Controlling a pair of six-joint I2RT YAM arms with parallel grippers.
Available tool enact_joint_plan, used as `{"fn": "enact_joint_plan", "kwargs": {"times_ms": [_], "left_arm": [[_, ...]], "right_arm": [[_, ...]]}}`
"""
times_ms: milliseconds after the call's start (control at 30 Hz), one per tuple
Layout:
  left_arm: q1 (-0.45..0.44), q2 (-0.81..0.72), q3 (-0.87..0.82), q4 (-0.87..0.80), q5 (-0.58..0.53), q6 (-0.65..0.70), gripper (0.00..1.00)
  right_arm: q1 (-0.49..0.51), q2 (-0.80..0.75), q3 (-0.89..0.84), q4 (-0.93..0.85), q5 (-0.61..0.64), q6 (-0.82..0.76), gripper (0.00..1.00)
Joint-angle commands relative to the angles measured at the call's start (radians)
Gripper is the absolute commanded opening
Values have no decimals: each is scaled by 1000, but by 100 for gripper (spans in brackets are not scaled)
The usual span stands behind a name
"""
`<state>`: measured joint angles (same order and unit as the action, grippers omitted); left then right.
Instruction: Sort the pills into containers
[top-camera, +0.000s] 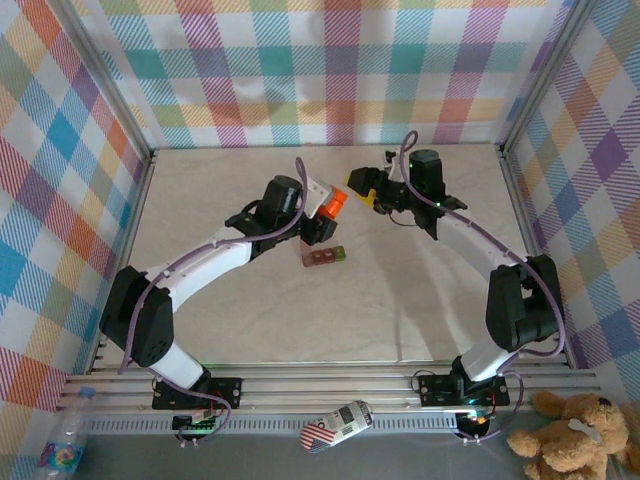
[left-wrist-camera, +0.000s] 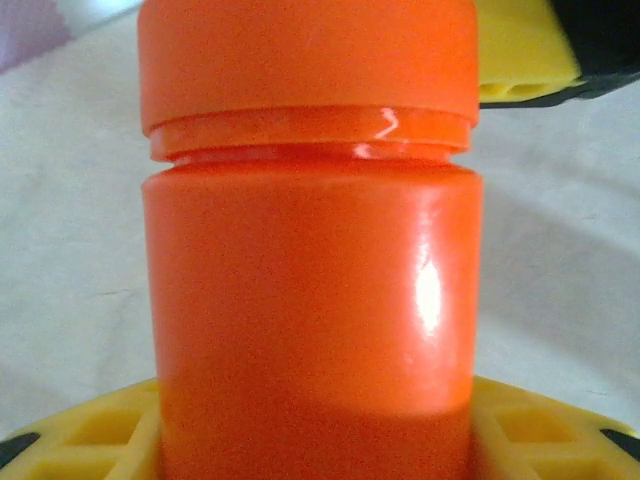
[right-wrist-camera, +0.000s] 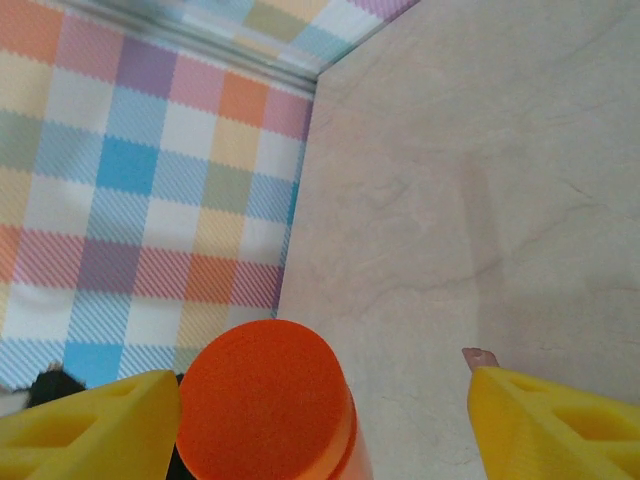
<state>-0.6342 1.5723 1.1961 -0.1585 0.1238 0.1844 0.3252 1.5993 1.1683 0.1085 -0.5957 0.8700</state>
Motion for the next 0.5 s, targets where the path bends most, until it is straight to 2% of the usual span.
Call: {"fn": "enact_joint_plan", "kwargs": {"times_ms": [0,233,467], "left_arm": [[-34,6,16,26,-143,72,0],[-57,23,26,42,-141,78,0],[-67,26,36,47,-132,73,0]], "right_arm": [[-4,-48,-11,-20,55,102,76],[35,-30,-7,-2,60,123,78],[71,6,7,21,50,131,75]]}}
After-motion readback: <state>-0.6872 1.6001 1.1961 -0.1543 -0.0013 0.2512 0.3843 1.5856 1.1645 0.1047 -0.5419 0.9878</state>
